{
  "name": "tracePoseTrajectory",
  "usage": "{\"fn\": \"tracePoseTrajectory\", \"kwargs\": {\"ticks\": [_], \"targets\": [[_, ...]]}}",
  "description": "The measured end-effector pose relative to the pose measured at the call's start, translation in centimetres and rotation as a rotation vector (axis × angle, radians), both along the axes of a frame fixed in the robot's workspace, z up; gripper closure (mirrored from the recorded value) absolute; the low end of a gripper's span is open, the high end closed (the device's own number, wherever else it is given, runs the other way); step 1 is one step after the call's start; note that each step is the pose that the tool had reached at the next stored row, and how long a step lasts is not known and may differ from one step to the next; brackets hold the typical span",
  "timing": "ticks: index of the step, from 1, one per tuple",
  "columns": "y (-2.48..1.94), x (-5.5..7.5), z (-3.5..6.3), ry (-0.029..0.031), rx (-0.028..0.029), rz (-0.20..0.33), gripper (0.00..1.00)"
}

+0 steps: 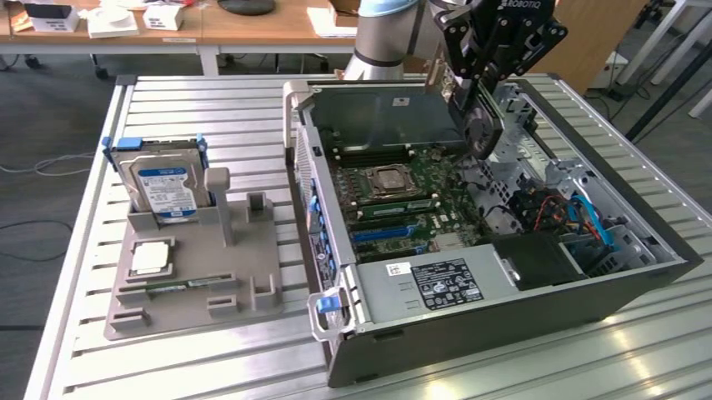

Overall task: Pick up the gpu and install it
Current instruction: 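Insert the gpu into the slot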

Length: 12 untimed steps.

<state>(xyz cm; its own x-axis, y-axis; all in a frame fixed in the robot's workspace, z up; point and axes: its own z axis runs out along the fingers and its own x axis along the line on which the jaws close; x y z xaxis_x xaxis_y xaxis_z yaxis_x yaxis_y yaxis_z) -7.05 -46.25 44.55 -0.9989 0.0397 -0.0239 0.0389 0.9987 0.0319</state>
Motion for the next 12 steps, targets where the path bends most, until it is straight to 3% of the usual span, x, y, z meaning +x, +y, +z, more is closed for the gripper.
{"fn": "tracePoseTrajectory", "kwargs": {"ticks": [12], "targets": [[0.00, 0.02, 0.00, 0.0000, 0.0000, 0.015, 0.73]]}}
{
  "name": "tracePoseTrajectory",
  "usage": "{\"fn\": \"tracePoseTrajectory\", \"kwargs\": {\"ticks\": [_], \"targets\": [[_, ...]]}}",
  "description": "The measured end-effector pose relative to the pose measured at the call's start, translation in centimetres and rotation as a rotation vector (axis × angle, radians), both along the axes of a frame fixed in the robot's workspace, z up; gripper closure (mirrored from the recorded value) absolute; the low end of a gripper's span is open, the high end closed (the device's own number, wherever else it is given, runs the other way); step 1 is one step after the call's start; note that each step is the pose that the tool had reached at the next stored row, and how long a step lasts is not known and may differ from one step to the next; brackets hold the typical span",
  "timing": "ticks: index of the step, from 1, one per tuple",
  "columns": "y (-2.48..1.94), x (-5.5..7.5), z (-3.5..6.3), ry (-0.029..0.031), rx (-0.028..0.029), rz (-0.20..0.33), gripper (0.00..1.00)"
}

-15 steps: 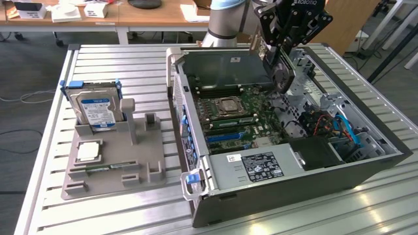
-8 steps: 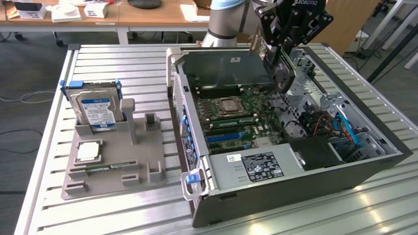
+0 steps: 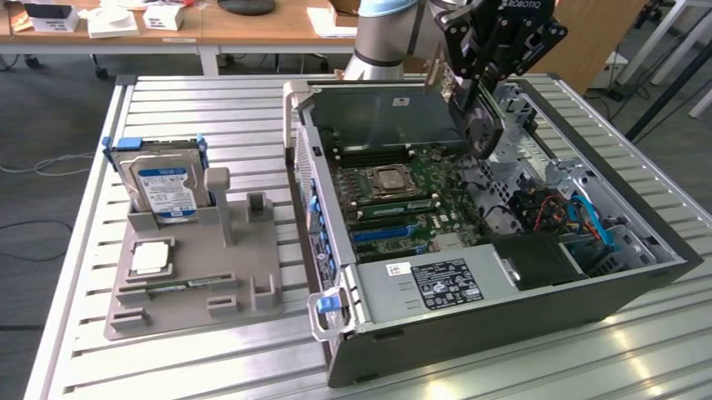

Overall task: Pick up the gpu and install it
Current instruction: 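Insert the gpu into the slot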

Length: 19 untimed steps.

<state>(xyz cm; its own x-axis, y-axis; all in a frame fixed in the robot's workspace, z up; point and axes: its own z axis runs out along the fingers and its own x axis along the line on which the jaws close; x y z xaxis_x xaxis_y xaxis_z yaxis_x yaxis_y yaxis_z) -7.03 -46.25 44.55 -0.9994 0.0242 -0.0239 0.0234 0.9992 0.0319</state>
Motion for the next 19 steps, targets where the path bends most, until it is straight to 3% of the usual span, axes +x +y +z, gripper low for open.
{"fn": "tracePoseTrajectory", "kwargs": {"ticks": [9, 19], "targets": [[0.00, 0.00, -0.01, 0.0001, -0.0012, 0.111, 0.73], [0.00, 0.00, -0.07, -0.0001, -0.0011, 0.290, 0.73]]}}
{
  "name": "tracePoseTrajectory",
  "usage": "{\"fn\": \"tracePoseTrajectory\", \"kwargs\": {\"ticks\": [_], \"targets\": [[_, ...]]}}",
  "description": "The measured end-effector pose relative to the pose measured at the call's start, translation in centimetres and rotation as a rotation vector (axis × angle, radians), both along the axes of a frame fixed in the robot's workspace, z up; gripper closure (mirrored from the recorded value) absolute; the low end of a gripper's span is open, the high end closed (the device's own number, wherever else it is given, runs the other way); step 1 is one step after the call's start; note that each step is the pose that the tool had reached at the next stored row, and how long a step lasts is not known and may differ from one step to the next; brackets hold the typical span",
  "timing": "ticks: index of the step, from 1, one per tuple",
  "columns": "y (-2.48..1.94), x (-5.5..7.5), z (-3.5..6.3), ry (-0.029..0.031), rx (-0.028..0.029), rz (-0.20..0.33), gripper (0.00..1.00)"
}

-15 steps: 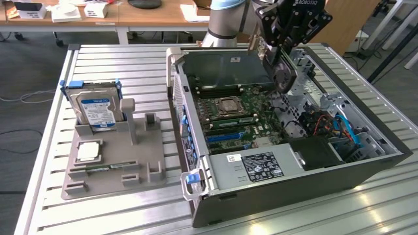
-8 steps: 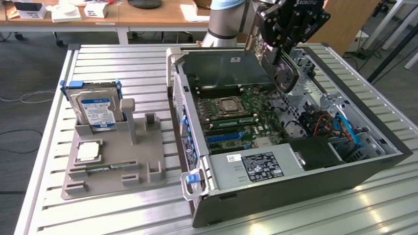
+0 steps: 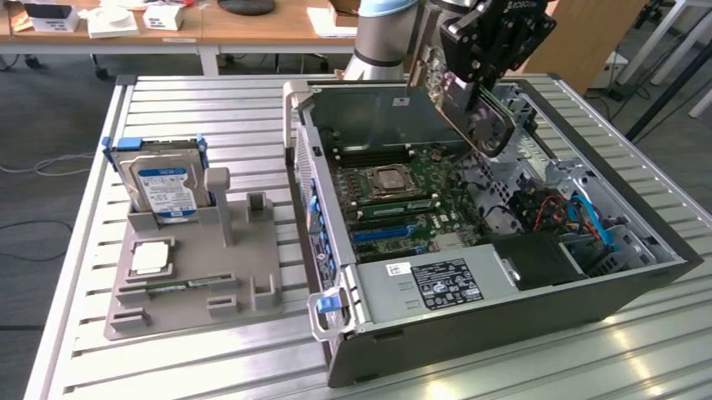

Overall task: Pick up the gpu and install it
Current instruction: 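Insert the gpu into the slot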

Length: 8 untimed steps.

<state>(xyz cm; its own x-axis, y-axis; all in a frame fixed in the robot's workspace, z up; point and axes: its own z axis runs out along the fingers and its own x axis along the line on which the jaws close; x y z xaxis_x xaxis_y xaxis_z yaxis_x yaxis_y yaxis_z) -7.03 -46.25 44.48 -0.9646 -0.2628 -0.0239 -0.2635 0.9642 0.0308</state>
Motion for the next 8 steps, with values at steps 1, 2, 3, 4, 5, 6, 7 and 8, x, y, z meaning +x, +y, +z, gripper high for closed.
{"fn": "tracePoseTrajectory", "kwargs": {"ticks": [1, 2, 3, 4, 5, 6, 7, 8], "targets": [[0.00, 0.00, -0.01, 0.0001, 0.0000, 0.019, 0.73], [0.00, 0.00, -0.02, 0.0000, 0.0000, 0.038, 0.73], [0.00, 0.00, -0.02, 0.0000, 0.0000, 0.055, 0.73], [0.00, 0.00, -0.03, 0.0000, 0.0001, 0.073, 0.73], [0.00, 0.00, -0.04, 0.0000, 0.0001, 0.091, 0.73], [0.00, 0.00, -0.05, 0.0000, 0.0000, 0.109, 0.73], [0.00, 0.00, -0.06, 0.0000, -0.0001, 0.129, 0.73], [0.00, 0.00, -0.07, 0.0000, 0.0001, 0.147, 0.73]]}}
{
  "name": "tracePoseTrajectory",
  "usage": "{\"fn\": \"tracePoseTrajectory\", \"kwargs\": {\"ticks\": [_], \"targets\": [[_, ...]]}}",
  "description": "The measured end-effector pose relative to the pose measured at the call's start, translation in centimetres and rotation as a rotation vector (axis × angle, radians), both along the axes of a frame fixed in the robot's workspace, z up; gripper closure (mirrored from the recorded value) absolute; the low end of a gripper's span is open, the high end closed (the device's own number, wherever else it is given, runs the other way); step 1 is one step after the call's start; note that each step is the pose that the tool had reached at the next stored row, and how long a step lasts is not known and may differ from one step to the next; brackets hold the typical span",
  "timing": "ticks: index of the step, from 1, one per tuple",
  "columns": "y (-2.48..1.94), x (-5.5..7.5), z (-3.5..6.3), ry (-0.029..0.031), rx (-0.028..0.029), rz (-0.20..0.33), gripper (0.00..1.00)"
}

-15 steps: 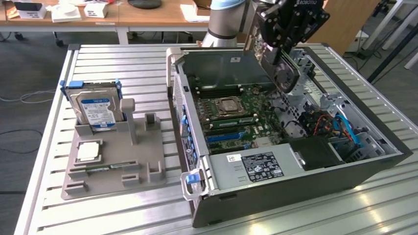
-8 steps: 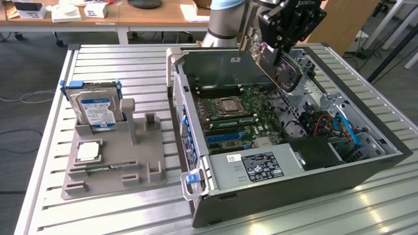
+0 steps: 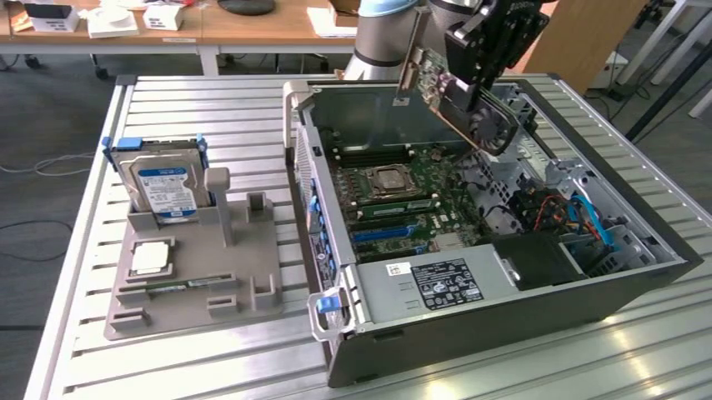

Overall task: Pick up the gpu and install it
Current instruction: 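Insert the gpu into the slot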

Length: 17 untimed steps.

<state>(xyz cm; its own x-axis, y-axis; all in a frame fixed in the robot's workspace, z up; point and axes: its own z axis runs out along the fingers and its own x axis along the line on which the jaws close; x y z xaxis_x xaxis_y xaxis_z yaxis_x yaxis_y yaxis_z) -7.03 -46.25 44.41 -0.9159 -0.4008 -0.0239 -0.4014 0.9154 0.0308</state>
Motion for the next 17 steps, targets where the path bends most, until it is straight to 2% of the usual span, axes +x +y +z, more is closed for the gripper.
{"fn": "tracePoseTrajectory", "kwargs": {"ticks": [17], "targets": [[0.00, 0.00, -0.19, -0.0001, -0.0001, 0.308, 0.73]]}}
